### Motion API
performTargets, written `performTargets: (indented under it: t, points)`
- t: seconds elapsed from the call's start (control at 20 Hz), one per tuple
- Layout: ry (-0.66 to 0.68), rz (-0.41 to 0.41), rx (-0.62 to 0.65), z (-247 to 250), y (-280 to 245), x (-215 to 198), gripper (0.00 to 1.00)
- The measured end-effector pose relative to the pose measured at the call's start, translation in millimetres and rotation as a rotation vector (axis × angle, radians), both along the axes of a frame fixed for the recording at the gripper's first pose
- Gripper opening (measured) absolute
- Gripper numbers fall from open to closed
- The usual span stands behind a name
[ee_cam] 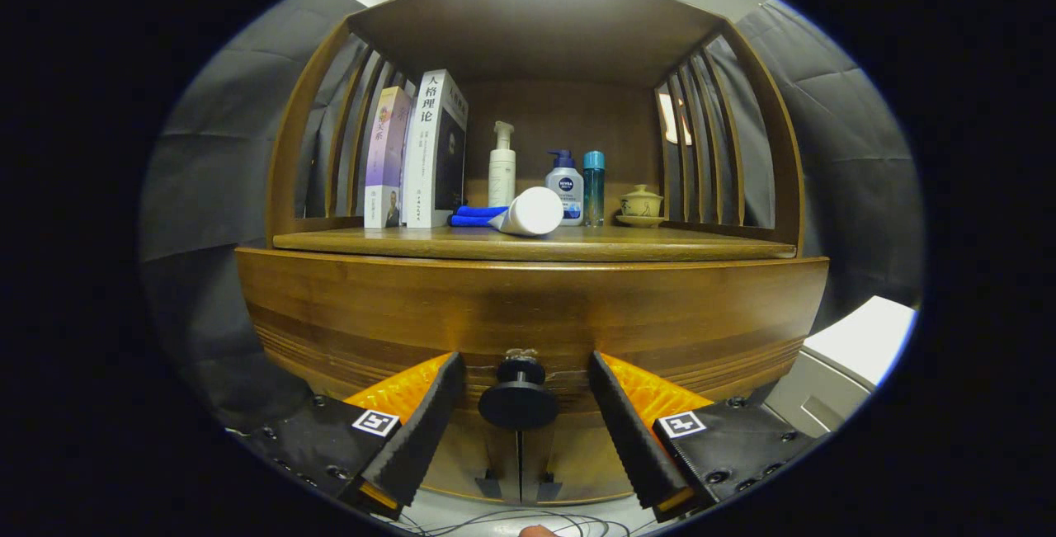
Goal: Pull open the drawer, take out the items inside it, and place them on the countertop above the cabinet.
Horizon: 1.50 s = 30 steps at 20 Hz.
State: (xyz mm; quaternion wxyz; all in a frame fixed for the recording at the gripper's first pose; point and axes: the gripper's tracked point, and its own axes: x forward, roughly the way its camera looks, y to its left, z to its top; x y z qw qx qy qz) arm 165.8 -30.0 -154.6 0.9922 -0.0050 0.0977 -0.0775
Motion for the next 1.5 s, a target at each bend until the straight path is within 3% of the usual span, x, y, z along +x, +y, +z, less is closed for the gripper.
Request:
performTargets:
  t: [0.35, 0.7, 0.85, 1.5]
  points:
    - [0.009, -0.016, 0.015, 0, -4, 28, 0.98]
    - [0.011, -0.005, 0.026, -1, 1, 20, 0.98]
    - [-0.012, -0.016, 0.033, 13, -2, -9, 0.98]
    - [-0.174, 0.139, 0.009, 130, 27, -109, 0.98]
